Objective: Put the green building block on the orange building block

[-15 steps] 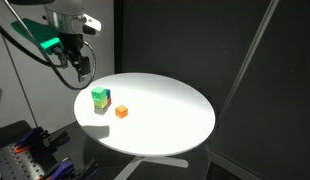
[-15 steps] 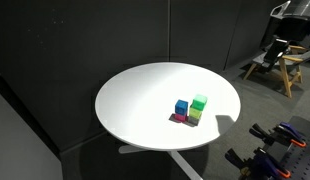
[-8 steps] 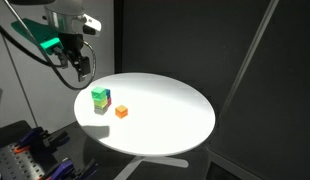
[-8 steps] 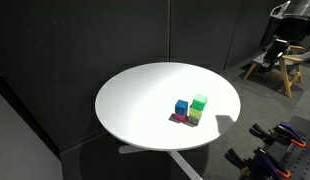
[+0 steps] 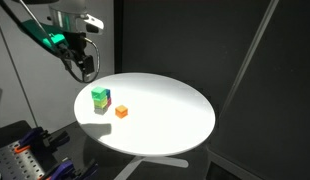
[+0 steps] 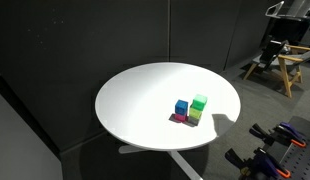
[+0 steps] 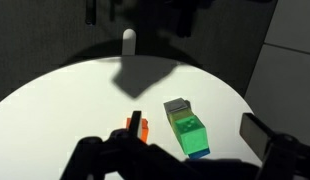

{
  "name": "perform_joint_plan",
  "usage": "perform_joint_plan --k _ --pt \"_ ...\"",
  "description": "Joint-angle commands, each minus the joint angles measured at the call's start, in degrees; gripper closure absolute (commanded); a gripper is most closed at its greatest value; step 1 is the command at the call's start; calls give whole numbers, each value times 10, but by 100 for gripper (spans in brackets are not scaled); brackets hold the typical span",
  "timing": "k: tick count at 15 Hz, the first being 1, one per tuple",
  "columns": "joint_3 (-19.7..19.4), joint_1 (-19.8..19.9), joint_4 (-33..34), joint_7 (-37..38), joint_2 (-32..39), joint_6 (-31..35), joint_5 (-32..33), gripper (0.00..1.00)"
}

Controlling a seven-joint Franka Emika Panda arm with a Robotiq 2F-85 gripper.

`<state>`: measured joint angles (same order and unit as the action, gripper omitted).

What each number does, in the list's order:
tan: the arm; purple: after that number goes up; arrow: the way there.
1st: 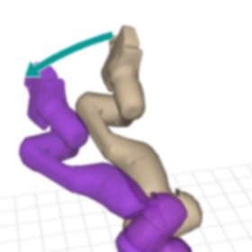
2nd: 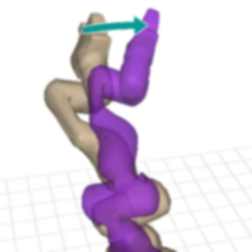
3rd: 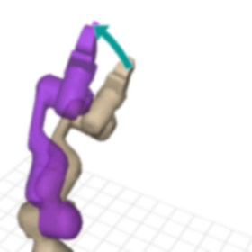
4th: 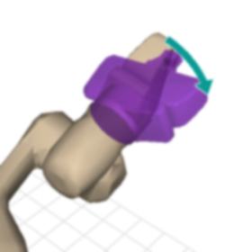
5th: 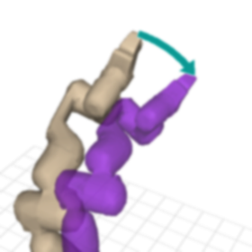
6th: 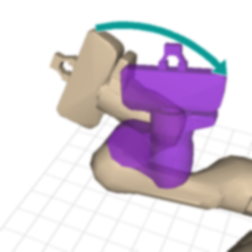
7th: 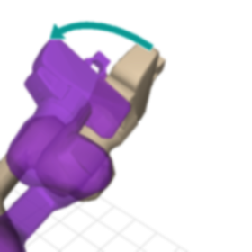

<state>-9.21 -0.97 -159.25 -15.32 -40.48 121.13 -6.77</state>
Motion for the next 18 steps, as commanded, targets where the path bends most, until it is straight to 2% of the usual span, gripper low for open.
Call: perform_joint_plan --k 1,9,18 --pt "21 8 20 12 25 21 22 0" --pt "53 0 67 36 94 79 42 0" --pt "93 -9 175 82 209 65 47 0"
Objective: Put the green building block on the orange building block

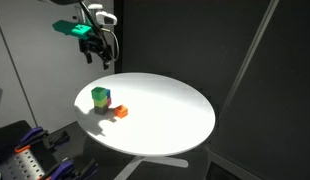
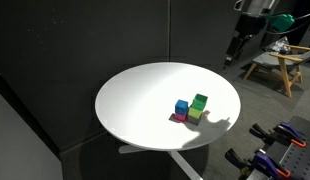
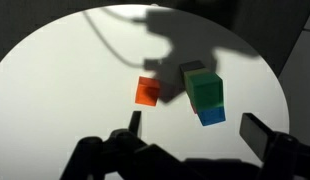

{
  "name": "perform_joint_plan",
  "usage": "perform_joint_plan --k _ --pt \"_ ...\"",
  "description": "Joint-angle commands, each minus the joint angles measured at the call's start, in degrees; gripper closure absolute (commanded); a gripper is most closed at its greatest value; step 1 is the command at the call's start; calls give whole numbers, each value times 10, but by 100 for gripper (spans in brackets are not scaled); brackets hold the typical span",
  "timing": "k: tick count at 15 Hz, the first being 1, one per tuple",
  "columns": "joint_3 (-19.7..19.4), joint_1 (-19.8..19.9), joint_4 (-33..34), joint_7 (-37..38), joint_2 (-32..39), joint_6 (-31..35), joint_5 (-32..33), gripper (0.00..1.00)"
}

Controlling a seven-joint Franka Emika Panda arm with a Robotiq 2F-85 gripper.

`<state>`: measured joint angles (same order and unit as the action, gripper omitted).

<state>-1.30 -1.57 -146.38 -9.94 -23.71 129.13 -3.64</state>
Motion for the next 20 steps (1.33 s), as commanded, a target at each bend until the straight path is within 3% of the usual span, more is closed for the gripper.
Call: perform_joint_plan --k 1,11,20 --pt "20 -5 57 31 54 -18 16 0" --pt "61 -31 85 34 125 -12 37 0" --pt "60 -40 62 -8 175 36 40 0"
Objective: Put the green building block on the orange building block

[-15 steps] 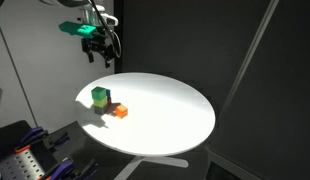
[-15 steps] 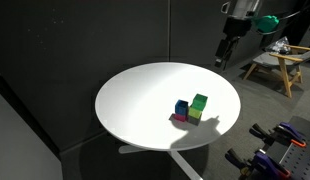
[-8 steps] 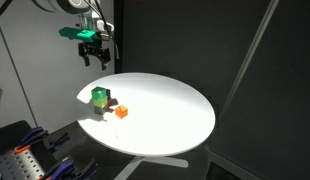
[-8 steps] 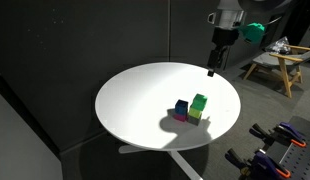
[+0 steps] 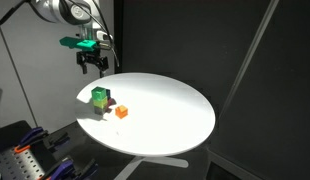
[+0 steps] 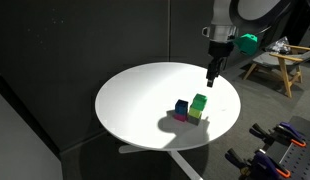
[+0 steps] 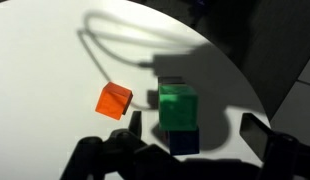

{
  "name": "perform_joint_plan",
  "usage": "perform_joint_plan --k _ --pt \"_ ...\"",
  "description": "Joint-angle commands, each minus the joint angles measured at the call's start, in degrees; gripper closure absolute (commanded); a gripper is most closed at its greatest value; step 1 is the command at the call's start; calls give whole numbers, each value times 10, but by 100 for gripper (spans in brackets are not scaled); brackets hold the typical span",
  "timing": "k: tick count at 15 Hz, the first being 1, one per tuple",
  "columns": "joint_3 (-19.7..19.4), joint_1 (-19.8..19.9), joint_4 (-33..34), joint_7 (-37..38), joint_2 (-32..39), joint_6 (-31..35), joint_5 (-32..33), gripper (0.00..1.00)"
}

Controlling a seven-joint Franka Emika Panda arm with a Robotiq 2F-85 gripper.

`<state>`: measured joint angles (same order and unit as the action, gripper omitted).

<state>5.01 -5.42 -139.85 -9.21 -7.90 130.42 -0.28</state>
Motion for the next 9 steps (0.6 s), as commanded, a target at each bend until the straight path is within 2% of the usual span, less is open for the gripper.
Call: perform_joint_plan --k 1,9 --pt "-2 -2 -4 -18 26 32 5 0" --pt "2 -2 -23 -33 80 159 12 0"
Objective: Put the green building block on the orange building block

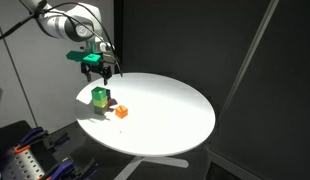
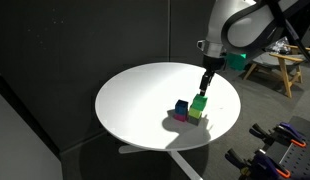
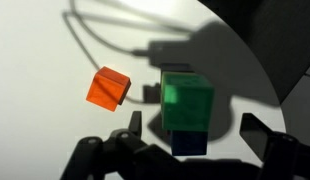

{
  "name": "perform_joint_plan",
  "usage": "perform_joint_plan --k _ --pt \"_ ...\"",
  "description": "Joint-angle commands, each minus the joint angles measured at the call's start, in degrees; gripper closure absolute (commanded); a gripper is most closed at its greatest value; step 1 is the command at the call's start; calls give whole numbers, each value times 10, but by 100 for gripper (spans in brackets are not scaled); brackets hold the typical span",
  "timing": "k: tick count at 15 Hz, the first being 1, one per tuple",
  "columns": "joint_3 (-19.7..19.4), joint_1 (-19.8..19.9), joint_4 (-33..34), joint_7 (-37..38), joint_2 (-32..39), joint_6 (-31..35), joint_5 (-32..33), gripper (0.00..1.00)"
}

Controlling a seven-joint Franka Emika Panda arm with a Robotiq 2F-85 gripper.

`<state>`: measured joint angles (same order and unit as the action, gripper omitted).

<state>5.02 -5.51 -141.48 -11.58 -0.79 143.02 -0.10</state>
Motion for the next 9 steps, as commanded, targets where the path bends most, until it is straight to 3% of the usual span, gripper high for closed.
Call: perform_joint_plan --k 1,9 --pt "3 -1 -7 -11 12 37 7 0" --pt "4 0 -3 -1 20 26 1 0"
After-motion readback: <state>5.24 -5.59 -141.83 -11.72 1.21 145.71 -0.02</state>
